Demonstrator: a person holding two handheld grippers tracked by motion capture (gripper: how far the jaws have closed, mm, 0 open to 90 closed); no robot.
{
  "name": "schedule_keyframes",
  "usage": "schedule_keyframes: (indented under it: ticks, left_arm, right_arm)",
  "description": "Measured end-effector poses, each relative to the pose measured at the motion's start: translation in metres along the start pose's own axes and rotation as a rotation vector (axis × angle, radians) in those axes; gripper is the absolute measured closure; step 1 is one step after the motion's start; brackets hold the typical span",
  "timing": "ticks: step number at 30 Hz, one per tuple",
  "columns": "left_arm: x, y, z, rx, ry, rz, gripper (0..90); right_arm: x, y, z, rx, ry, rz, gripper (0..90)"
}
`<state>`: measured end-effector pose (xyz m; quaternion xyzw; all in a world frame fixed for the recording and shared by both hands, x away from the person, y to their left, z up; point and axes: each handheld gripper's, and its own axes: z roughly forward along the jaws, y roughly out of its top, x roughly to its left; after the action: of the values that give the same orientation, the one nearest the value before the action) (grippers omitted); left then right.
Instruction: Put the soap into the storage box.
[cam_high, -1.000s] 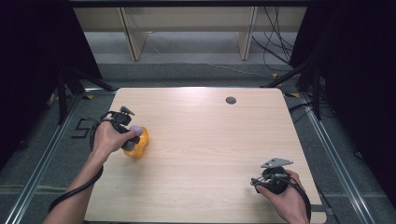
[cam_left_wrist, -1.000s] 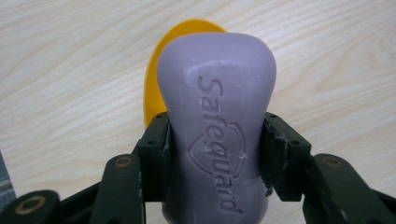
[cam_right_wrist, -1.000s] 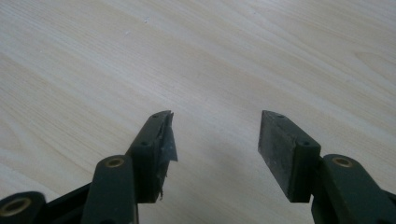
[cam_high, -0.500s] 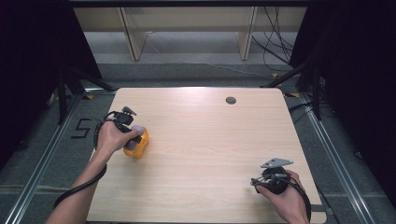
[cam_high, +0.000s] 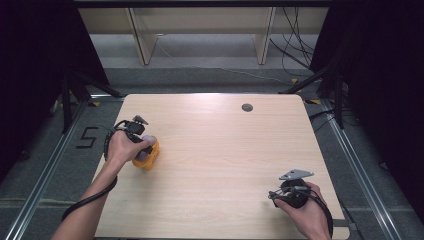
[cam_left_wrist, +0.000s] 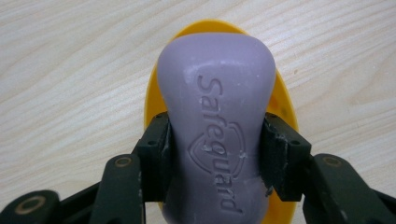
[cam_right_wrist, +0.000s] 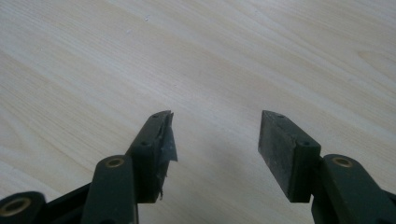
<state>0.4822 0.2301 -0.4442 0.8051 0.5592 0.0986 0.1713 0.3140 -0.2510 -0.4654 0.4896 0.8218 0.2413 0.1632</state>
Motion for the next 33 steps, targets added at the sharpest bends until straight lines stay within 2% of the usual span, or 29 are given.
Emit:
schedule_keyframes:
  ticks: [15, 19, 20, 21, 22, 23, 24, 27, 29, 31, 33]
  left_arm:
    - [-0.002, 0.000, 0.011, 0.020, 0.004, 0.018, 48.7]
    - [-0.001, -0.001, 0.010, 0.024, 0.003, 0.024, 47.3]
    - [-0.002, -0.001, 0.007, 0.007, 0.004, 0.015, 46.2]
    - [0.000, 0.000, 0.004, -0.016, 0.003, 0.039, 44.5]
    - [0.001, 0.002, -0.002, -0.001, 0.004, 0.060, 41.5]
    - [0.001, 0.001, -0.012, -0.038, 0.006, 0.062, 37.3]
    - [0.001, 0.001, -0.012, -0.038, 0.006, 0.062, 36.3]
    - [0.001, -0.004, -0.023, -0.079, 0.008, 0.058, 34.2]
    - [0.001, -0.011, -0.032, -0.116, -0.006, 0.069, 32.8]
    - [0.002, -0.021, -0.037, -0.152, -0.038, 0.076, 29.9]
    - [0.002, -0.030, -0.042, -0.158, -0.075, 0.091, 28.2]
  right_arm:
    - [0.001, 0.000, 0.000, 0.004, 0.003, 0.006, 45.0]
    - [0.001, 0.000, 0.000, 0.008, 0.004, 0.007, 44.9]
    - [0.001, 0.000, 0.000, 0.008, 0.004, 0.007, 44.9]
    - [0.000, 0.000, 0.000, 0.008, 0.004, 0.007, 44.9]
    - [0.000, 0.000, 0.000, 0.009, 0.005, 0.006, 44.9]
    - [0.001, 0.000, 0.000, 0.010, 0.005, 0.006, 44.9]
    - [0.001, 0.000, 0.000, 0.010, 0.005, 0.006, 44.9]
    - [0.001, 0.000, 0.000, 0.008, 0.005, 0.008, 44.8]
    - [0.000, -0.001, 0.000, 0.007, 0.004, 0.009, 44.8]
    - [0.000, -0.001, 0.000, 0.007, 0.005, 0.009, 44.8]
    - [0.000, -0.001, 0.000, 0.007, 0.004, 0.008, 44.8]
